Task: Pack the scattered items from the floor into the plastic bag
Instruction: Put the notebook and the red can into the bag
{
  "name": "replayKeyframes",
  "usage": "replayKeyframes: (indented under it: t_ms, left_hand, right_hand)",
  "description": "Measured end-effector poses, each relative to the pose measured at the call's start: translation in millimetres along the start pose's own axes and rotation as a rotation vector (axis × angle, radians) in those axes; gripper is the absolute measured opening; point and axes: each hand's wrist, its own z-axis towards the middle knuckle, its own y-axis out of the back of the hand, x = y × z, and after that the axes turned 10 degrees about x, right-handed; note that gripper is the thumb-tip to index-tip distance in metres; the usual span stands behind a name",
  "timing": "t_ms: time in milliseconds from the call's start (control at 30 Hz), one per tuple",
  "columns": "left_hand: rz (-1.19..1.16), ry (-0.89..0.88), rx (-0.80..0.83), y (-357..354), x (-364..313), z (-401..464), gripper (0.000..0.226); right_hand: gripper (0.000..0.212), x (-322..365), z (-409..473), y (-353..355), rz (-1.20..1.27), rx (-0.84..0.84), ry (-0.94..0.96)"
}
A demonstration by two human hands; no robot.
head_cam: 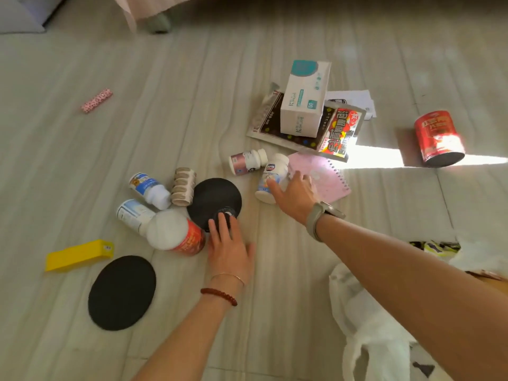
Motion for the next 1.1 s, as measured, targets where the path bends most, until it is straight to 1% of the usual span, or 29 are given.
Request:
replayKeyframes:
  t_ms: [67,133,200,267,300,333,367,433,467,500,533,567,633,733,800,867,967,1000,1067,1100]
  left_hand:
    - [0.001,-0.136,-0.085,-13.9,5.7,-6.6,0.066]
    - [-0.045,-0.23,-0.13,-25.8,12.6,-10.8,0.062]
    - [-0.217,-0.246,-0.2,-26.1,19.6,-16.6,0.049]
    - [-0.333,-0.238,-0.244,-22.6,20.3,-19.4,0.037]
    - [-0.348,-0.277,-0.277,-19.7,18.8,-20.9,0.034]
    - [-0.39,-0.295,-0.31,-16.5,15.3,-20.9,0.033]
    - [-0.51,-0.286,-0.345,-10.6,9.7,-20.9,0.035]
    - [-0.703,-0.248,-0.371,8.6,-7.8,-26.0,0.042]
    - [-0.769,-0.229,-0.391,18.5,-16.8,-28.3,0.039]
    - [-0.828,-0.236,-0.392,29.8,-27.3,-32.5,0.032]
    - [-0.88,-0.267,-0.376,40.5,-39.1,-37.2,0.027]
    - [-0.909,-0.318,-0.353,52.1,-51.4,-44.1,0.023]
    - [-0.946,-0.439,-0.32,77.3,-81.8,-63.4,0.019]
    - [-0.98,-0.603,-0.187,103.5,-127.1,-102.3,0.017]
    - [-0.95,-0.735,-0.07,103.7,-153.7,-133.0,0.014]
    - [-0.874,-0.842,0.02,90.1,-176.1,-161.1,0.02]
    - [-0.661,-0.948,0.129,47.8,-195.8,-189.9,0.025]
    - [-0.516,-0.998,0.13,30.7,-196.7,-193.1,0.026]
    - [-0.098,-1.103,-0.006,-4.3,-192.7,-189.5,0.028]
    - [0.025,-1.087,-0.053,-15.5,-188.6,-186.6,0.028]
  right_hand:
    - [0.069,10.7,18.8,-10.5,0.058,-0.023,-0.077]
    - [0.07,17.3,27.4,-21.0,0.104,-0.04,-0.151]
    - [0.066,14.7,25.9,-30.1,0.122,-0.027,-0.185]
    - [0.063,6.3,17.0,-29.1,0.097,0.064,-0.143]
    - [0.051,0.2,9.2,-25.2,0.111,0.122,-0.102]
    - [0.034,-6.3,0.6,-19.6,0.137,0.179,-0.066]
    - [0.02,-13.0,-7.8,-12.6,0.171,0.218,-0.02]
    - [0.01,-25.6,-25.8,6.7,0.208,0.221,0.083]
    - [0.008,-31.2,-34.5,19.1,0.217,0.205,0.134]
    - [0.01,-36.9,-39.9,31.3,0.22,0.177,0.178]
    - [0.017,-43.0,-47.3,45.4,0.223,0.155,0.202]
    - [0.023,-49.9,-53.4,59.0,0.232,0.144,0.208]
    - [0.028,-62.7,-66.1,87.2,0.268,0.137,0.219]
    - [0.035,-86.6,-83.9,124.5,0.261,0.113,0.243]
    - [0.037,-103.8,-97.2,144.7,0.242,0.078,0.25]
    - [0.038,-120.0,-112.0,162.2,0.265,0.066,0.262]
    - [0.037,-143.3,-138.9,180.0,0.253,0.106,0.296]
    - [0.037,-151.0,-146.8,183.6,0.229,0.13,0.296]
    - [0.039,-168.0,-163.3,187.0,0.161,0.165,0.277]
    - [0.039,-177.2,-172.3,187.1,0.127,0.175,0.271]
